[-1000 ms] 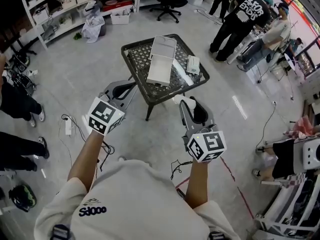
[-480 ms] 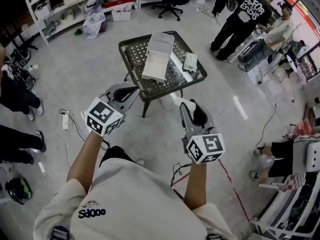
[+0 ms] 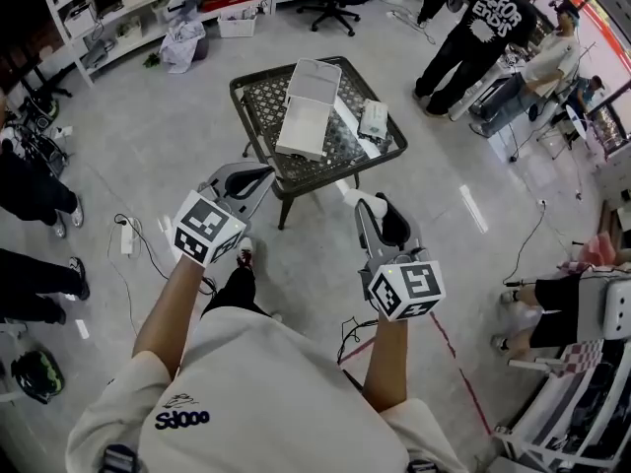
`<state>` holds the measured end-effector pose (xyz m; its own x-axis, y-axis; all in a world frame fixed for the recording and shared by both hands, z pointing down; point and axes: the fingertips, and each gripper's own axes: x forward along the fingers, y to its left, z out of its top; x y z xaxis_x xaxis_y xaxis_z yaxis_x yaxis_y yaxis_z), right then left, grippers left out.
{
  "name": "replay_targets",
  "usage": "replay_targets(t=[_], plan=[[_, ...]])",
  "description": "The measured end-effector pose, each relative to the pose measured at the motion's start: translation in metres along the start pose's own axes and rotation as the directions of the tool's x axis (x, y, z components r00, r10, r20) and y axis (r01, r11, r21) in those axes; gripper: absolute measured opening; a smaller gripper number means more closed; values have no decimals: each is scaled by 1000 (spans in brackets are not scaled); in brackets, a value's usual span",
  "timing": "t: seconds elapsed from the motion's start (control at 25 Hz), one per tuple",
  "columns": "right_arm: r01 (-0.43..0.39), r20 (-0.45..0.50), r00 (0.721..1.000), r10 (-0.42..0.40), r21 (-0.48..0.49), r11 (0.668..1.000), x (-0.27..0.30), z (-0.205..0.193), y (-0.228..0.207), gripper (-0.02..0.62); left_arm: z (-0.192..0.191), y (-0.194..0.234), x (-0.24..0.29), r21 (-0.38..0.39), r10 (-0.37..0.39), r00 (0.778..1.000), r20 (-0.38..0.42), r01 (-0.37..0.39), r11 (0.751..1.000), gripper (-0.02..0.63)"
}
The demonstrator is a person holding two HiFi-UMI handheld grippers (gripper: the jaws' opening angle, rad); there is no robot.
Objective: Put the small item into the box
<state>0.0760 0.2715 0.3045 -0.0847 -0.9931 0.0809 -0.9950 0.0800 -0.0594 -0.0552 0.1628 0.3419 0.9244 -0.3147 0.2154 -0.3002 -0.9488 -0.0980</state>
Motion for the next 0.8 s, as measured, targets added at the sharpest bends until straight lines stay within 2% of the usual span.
replay_targets(t=[0.36, 0.8], plan=[[28, -21, 999, -28, 3, 1000, 45, -4, -22, 146, -7, 43, 44, -14, -14, 1000, 15, 15, 1000, 5], [40, -48, 998, -39, 21, 999, 147, -1, -64, 146, -15, 129, 114, -6, -39, 999, -34, 39, 999, 5]])
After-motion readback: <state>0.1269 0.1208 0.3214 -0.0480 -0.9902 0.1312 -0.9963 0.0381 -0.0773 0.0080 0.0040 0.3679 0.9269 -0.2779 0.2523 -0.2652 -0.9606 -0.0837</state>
